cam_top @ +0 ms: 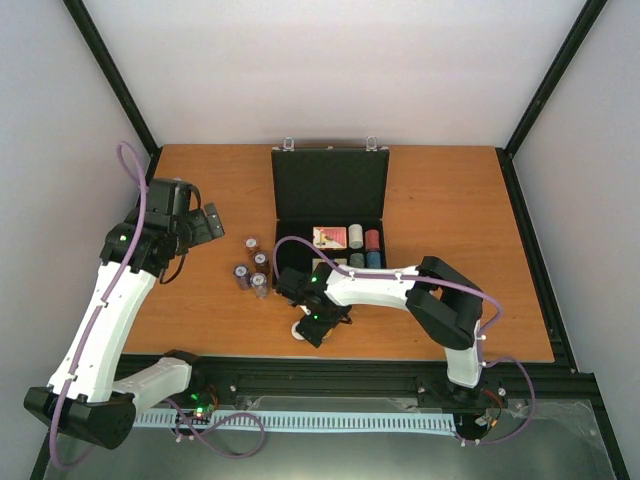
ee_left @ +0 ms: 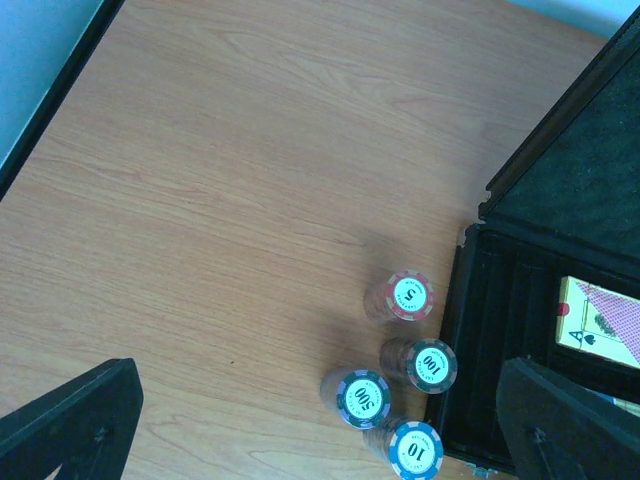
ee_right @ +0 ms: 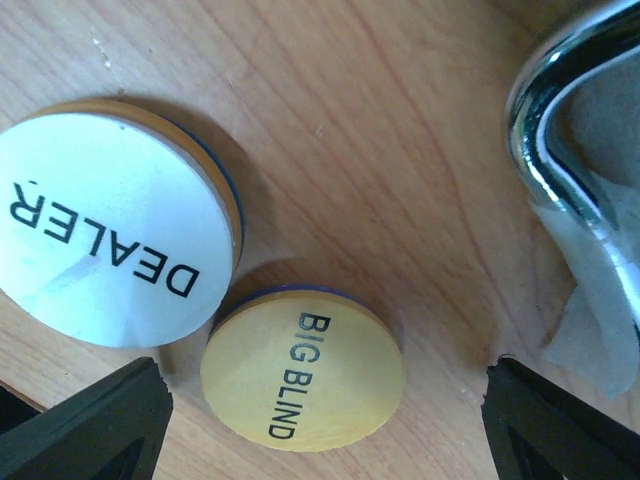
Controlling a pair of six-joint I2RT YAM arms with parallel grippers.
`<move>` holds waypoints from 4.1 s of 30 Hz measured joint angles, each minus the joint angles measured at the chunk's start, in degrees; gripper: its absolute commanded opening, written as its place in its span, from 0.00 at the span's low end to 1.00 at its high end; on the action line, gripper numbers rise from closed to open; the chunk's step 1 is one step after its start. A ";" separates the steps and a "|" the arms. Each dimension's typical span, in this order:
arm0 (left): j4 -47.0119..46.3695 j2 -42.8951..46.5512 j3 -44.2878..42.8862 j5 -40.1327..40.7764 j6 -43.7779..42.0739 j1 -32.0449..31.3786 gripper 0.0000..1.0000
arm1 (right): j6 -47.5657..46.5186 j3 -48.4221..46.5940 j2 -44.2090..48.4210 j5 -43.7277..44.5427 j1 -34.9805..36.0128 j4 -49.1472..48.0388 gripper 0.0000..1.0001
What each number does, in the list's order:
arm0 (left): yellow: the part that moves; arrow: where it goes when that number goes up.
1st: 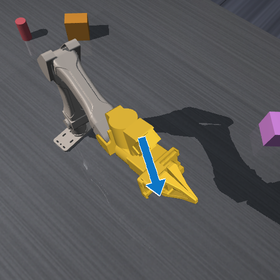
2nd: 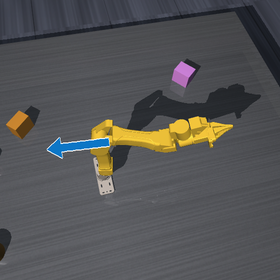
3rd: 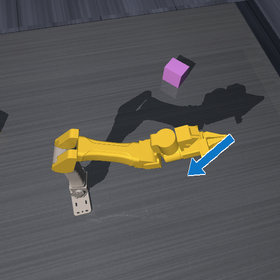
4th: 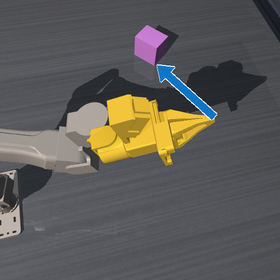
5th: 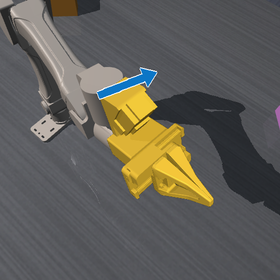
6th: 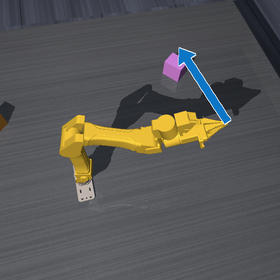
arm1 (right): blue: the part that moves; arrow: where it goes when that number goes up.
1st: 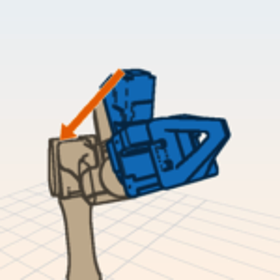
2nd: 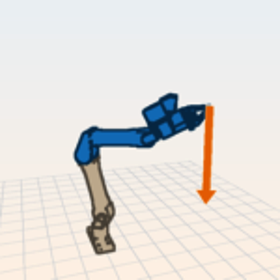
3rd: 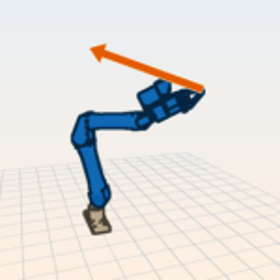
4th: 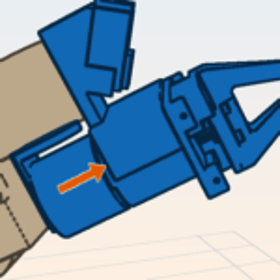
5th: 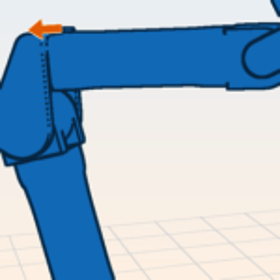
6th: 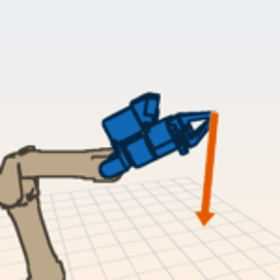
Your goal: Pack up texas hold em set
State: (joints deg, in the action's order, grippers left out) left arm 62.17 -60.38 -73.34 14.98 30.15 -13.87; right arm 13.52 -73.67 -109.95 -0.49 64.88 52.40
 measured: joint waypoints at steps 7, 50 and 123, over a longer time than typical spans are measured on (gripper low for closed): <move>0.00 0.35 0.42 0.00 0.00 0.00 1.00 | 0.24 0.00 -0.76 -0.13 0.13 -0.13 0.79; 0.00 1.40 0.76 0.24 -0.02 0.00 1.00 | -2.12 -20.15 -3.08 8.46 -15.63 3.72 0.30; -0.07 0.59 2.34 0.79 -0.33 0.00 1.00 | -4.85 -8.87 0.46 -4.39 1.05 0.35 0.97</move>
State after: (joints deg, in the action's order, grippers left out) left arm 62.11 -59.79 -71.00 15.77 29.82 -13.87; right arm 8.67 -82.54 -109.49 -4.89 65.93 52.75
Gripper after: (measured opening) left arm 0.997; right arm 0.968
